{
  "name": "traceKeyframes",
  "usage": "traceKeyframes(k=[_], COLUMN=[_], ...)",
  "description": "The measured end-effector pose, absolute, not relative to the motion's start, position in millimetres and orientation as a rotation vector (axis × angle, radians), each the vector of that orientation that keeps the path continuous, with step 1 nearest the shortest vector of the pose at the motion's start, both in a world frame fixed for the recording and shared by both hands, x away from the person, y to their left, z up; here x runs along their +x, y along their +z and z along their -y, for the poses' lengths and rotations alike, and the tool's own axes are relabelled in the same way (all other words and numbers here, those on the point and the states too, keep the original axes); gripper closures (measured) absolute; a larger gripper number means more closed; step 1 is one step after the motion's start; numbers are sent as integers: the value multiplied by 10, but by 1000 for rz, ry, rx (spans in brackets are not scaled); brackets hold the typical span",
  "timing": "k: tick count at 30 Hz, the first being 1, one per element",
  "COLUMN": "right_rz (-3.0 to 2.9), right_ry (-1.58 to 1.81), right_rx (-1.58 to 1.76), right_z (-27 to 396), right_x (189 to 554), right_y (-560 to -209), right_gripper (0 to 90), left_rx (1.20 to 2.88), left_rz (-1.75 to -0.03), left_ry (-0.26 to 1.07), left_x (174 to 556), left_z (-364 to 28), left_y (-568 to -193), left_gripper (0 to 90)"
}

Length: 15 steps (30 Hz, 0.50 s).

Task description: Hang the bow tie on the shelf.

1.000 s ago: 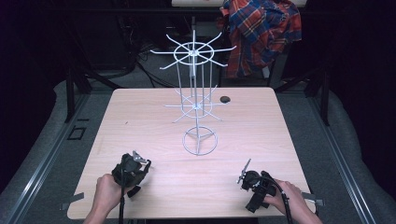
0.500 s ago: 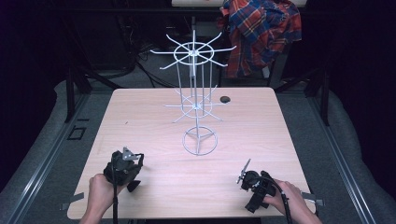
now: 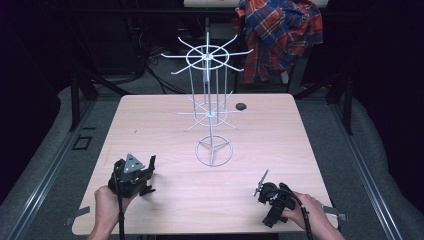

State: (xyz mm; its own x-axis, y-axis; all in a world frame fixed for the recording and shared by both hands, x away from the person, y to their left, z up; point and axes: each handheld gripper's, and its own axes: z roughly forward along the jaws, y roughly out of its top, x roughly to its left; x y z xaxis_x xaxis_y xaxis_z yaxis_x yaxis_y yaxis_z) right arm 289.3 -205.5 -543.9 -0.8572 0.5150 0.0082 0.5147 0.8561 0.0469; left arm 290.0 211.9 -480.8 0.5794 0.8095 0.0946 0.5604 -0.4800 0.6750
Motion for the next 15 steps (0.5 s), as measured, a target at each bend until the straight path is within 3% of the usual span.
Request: traceKeyframes(k=[15], right_rz=[-3010], right_ry=[89], right_rx=[884], right_z=[2097], right_x=[2918], right_y=[-5472], right_gripper=[91], left_rx=[2113], left_rz=[-1133], left_ry=[543], left_x=[3080], left_z=[-2118], left_y=[-4734], left_gripper=[830])
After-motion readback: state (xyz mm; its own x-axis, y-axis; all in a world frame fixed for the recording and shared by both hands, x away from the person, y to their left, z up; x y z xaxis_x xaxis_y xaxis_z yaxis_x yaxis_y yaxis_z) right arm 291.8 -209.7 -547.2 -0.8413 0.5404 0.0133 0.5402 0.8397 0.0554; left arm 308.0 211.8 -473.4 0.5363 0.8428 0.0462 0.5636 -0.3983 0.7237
